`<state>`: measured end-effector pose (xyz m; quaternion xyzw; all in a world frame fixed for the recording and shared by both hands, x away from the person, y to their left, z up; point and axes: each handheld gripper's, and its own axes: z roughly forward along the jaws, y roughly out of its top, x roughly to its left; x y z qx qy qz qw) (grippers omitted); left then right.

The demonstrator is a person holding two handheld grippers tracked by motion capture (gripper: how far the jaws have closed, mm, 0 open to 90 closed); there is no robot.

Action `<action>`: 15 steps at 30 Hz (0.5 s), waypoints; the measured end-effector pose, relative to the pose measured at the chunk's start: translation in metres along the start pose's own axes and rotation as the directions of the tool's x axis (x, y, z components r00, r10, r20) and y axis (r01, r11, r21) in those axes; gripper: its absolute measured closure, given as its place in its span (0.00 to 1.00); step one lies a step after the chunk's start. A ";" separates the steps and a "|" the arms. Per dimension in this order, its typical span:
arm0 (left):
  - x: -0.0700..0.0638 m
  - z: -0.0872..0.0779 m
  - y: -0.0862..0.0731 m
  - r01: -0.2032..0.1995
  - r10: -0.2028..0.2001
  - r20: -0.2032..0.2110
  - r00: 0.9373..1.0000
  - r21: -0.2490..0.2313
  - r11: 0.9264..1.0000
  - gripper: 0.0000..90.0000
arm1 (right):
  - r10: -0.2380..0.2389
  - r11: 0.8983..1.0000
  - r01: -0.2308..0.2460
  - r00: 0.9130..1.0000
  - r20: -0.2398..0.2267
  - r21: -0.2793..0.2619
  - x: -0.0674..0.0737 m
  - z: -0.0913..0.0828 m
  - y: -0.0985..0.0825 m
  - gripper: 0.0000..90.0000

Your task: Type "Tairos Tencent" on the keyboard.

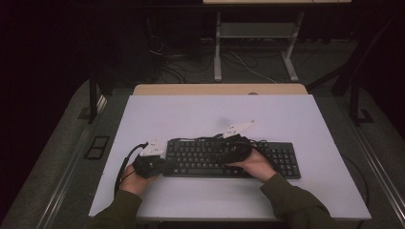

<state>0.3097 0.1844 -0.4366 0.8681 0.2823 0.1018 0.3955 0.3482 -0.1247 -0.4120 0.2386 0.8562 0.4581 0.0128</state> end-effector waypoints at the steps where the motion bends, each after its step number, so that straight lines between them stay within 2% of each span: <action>1: 0.000 0.000 0.000 0.000 0.000 0.000 1.000 0.000 1.000 0.99 | -0.003 1.000 0.003 1.000 -0.002 0.002 0.000 0.001 0.001 0.66; 3: 0.000 0.000 0.000 -0.006 0.006 0.000 1.000 0.004 1.000 0.99 | -0.001 1.000 0.001 1.000 -0.004 0.006 0.000 0.002 0.002 0.68; 4: 0.000 0.000 0.000 -0.001 0.001 0.001 1.000 0.000 1.000 0.99 | -0.009 1.000 0.009 1.000 -0.007 0.009 0.000 0.004 0.003 0.74; 5: 0.000 0.000 0.000 -0.001 0.001 0.001 1.000 0.000 1.000 0.99 | -0.009 1.000 0.009 1.000 -0.007 0.009 0.000 0.004 0.003 0.74; 9: 0.000 0.000 0.000 -0.004 0.004 0.000 1.000 0.004 1.000 0.99 | -0.011 1.000 0.011 1.000 -0.010 0.015 0.001 0.011 0.008 0.86; 15: 0.000 0.000 0.000 0.000 0.000 0.002 1.000 0.004 1.000 0.99 | -0.016 0.999 0.016 1.000 -0.011 0.035 0.000 0.021 0.011 0.96</action>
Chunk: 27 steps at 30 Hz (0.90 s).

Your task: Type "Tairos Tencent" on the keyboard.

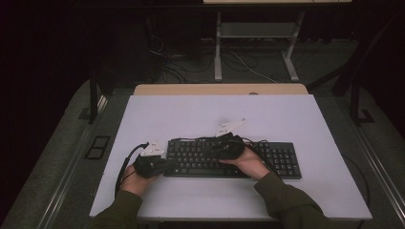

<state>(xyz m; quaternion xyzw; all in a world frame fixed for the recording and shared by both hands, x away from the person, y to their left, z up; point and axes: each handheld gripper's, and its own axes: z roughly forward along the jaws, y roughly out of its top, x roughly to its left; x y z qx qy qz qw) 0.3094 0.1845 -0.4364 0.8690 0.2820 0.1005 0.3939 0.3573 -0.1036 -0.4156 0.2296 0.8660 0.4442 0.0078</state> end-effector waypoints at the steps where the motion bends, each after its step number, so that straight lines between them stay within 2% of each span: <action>1: 0.000 0.000 0.000 -0.005 0.005 -0.001 1.000 0.001 1.000 0.99 | 0.003 1.000 -0.003 1.000 -0.001 0.007 -0.001 0.004 0.001 0.99; 12: 0.000 0.000 0.000 -0.002 0.002 0.001 1.000 0.001 1.000 0.99 | 0.001 0.997 -0.004 0.999 0.033 0.080 -0.004 0.020 0.005 0.99; 27: 0.000 0.000 0.000 -0.002 0.002 0.001 1.000 0.002 1.000 0.99 | -0.002 0.992 -0.004 0.999 0.047 0.124 -0.004 0.031 0.007 0.99</action>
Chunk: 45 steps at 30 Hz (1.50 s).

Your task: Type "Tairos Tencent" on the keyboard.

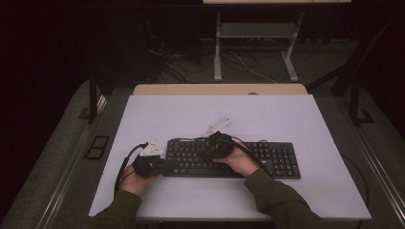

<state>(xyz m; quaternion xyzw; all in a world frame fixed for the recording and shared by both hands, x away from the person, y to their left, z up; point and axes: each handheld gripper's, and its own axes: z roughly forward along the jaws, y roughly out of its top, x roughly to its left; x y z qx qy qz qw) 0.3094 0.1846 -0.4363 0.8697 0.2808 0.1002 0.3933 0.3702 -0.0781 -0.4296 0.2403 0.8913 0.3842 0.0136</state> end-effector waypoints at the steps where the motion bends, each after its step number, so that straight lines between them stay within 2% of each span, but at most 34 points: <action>1: 0.000 0.000 0.000 0.000 0.000 0.000 1.000 0.000 1.000 0.99 | -0.001 1.000 0.001 1.000 0.004 0.007 0.000 0.000 0.000 0.99; 3: 0.000 0.000 0.000 0.000 0.000 0.000 1.000 0.000 1.000 0.99 | 0.007 1.000 -0.007 1.000 0.004 0.014 0.001 0.002 0.000 0.99; 4: 0.000 0.000 0.000 -0.001 0.001 0.000 1.000 0.000 1.000 0.99 | -0.004 1.000 0.004 1.000 0.003 0.016 0.001 0.002 0.000 0.99; 12: 0.000 0.000 0.000 0.000 0.000 0.000 1.000 0.000 1.000 0.99 | 0.011 0.999 -0.011 1.000 -0.009 -0.032 -0.001 -0.006 0.002 0.99; 14: 0.000 0.000 0.000 -0.003 0.003 0.000 1.000 0.000 1.000 0.99 | 0.016 0.999 -0.017 1.000 -0.014 -0.051 -0.003 -0.009 0.002 0.92; 15: 0.000 0.000 0.000 -0.003 0.003 -0.001 1.000 0.000 1.000 0.99 | 0.016 0.999 -0.017 1.000 -0.014 -0.051 -0.003 -0.009 0.002 0.92; 17: 0.000 0.000 0.000 -0.004 0.004 -0.002 1.000 -0.001 1.000 0.99 | 0.026 0.997 -0.028 0.999 -0.021 -0.066 -0.004 -0.014 0.001 0.82; 18: 0.000 0.000 0.001 -0.007 0.007 -0.003 1.000 -0.001 1.000 0.99 | 0.026 0.997 -0.028 0.999 -0.021 -0.066 -0.004 -0.014 0.001 0.82; 21: -0.001 -0.001 0.001 -0.009 0.009 -0.007 1.000 0.000 1.000 0.99 | 0.030 0.995 -0.033 0.999 -0.032 -0.099 -0.004 -0.020 0.001 0.67; 22: -0.001 -0.001 0.001 -0.008 0.008 -0.007 1.000 -0.004 1.000 0.99 | 0.030 0.995 -0.033 0.999 -0.032 -0.099 -0.004 -0.020 0.001 0.67; 23: -0.002 -0.001 0.001 0.003 -0.003 -0.007 1.000 -0.015 1.000 0.99 | 0.029 0.993 -0.033 0.999 -0.034 -0.113 -0.004 -0.023 0.001 0.60; 25: -0.001 -0.002 0.002 -0.007 0.007 -0.011 1.000 -0.010 1.000 0.99 | 0.030 0.992 -0.035 0.999 -0.038 -0.119 -0.005 -0.025 0.001 0.57; 27: -0.001 -0.002 0.002 -0.007 0.007 -0.007 1.000 -0.006 1.000 0.99 | 0.036 0.989 -0.042 0.999 -0.040 -0.143 -0.005 -0.028 0.000 0.49; 32: -0.002 -0.003 0.003 0.010 -0.010 -0.008 1.000 -0.016 1.000 0.99 | 0.040 0.984 -0.047 0.998 -0.040 -0.171 -0.006 -0.033 -0.003 0.40; 33: -0.003 -0.004 0.003 0.026 -0.026 -0.009 1.000 -0.032 0.999 0.99 | 0.043 0.983 -0.049 0.998 -0.036 -0.175 -0.006 -0.034 -0.004 0.37; 35: -0.002 -0.005 0.004 0.026 -0.026 -0.010 1.000 -0.039 0.999 0.98 | 0.043 0.981 -0.048 0.999 -0.029 -0.190 -0.006 -0.036 -0.005 0.34; 36: -0.002 -0.005 0.004 0.037 -0.038 -0.011 0.999 -0.047 0.998 0.97 | 0.045 0.980 -0.049 0.999 -0.026 -0.195 -0.006 -0.038 -0.006 0.33; 38: -0.002 -0.006 0.005 0.038 -0.038 -0.011 0.999 -0.049 0.998 0.91 | 0.037 0.977 -0.042 0.999 -0.029 -0.207 -0.005 -0.041 -0.008 0.29; 40: -0.003 -0.006 0.006 0.042 -0.043 -0.013 0.999 -0.056 0.998 0.88 | 0.034 0.976 -0.039 0.999 -0.027 -0.213 -0.004 -0.042 -0.009 0.28; 41: -0.003 -0.007 0.007 0.037 -0.038 -0.012 0.999 -0.053 0.998 0.83 | 0.035 0.975 -0.041 0.999 -0.032 -0.216 -0.003 -0.044 -0.012 0.26; 42: -0.004 -0.007 0.007 0.035 -0.036 -0.009 0.999 -0.055 0.998 0.83 | 0.035 0.975 -0.041 0.999 -0.032 -0.216 -0.003 -0.044 -0.012 0.26; 44: -0.005 -0.007 0.009 0.042 -0.043 -0.009 0.999 -0.054 0.998 0.74 | 0.036 0.974 -0.045 0.998 -0.042 -0.222 -0.002 -0.047 -0.016 0.25; 45: -0.005 -0.006 0.010 0.042 -0.042 -0.009 0.999 -0.057 0.998 0.74 | 0.036 0.974 -0.045 0.998 -0.042 -0.222 -0.002 -0.047 -0.016 0.25</action>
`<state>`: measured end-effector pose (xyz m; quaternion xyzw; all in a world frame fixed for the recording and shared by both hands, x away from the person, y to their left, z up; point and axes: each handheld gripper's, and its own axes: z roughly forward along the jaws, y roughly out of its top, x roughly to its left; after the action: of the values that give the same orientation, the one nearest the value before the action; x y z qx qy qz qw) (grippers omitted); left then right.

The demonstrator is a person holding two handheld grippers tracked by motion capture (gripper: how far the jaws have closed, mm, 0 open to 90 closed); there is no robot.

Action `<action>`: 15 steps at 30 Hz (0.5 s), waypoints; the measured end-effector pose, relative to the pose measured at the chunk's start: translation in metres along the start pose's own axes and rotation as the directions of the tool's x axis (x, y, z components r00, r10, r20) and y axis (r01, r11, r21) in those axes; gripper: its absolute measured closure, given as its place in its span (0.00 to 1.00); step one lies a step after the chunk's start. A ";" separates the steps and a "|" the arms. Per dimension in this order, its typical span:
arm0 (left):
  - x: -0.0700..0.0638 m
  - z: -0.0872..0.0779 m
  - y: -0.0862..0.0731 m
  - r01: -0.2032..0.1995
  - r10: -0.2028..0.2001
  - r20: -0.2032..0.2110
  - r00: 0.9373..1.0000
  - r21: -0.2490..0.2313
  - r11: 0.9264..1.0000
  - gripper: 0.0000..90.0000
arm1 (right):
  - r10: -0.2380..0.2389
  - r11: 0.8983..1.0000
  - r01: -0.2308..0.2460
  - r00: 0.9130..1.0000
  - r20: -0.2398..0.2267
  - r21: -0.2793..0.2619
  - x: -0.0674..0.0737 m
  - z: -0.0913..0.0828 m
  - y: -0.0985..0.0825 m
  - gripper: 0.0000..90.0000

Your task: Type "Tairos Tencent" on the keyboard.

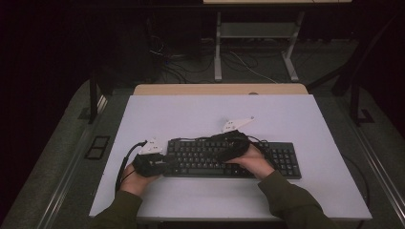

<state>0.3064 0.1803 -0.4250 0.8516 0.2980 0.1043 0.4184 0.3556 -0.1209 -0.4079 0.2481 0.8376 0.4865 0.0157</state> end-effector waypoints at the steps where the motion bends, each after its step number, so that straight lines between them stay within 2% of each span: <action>1: 0.000 0.000 0.001 -0.004 0.004 -0.001 1.000 0.004 1.000 0.70 | 0.000 1.000 0.000 1.000 0.001 -0.002 0.000 -0.002 -0.001 0.24; 10: -0.003 0.001 0.007 -0.002 0.002 0.003 1.000 -0.006 1.000 0.52 | -0.013 1.000 0.013 1.000 0.025 -0.019 0.001 -0.020 -0.013 0.22; 15: -0.003 0.001 0.010 -0.008 0.008 0.006 1.000 -0.013 1.000 0.50 | -0.005 1.000 0.006 0.999 0.033 -0.025 0.000 -0.030 -0.022 0.22</action>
<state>0.3086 0.1733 -0.4175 0.8504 0.2927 0.1054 0.4243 0.3392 -0.1543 -0.4098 0.2538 0.8316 0.4929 0.0341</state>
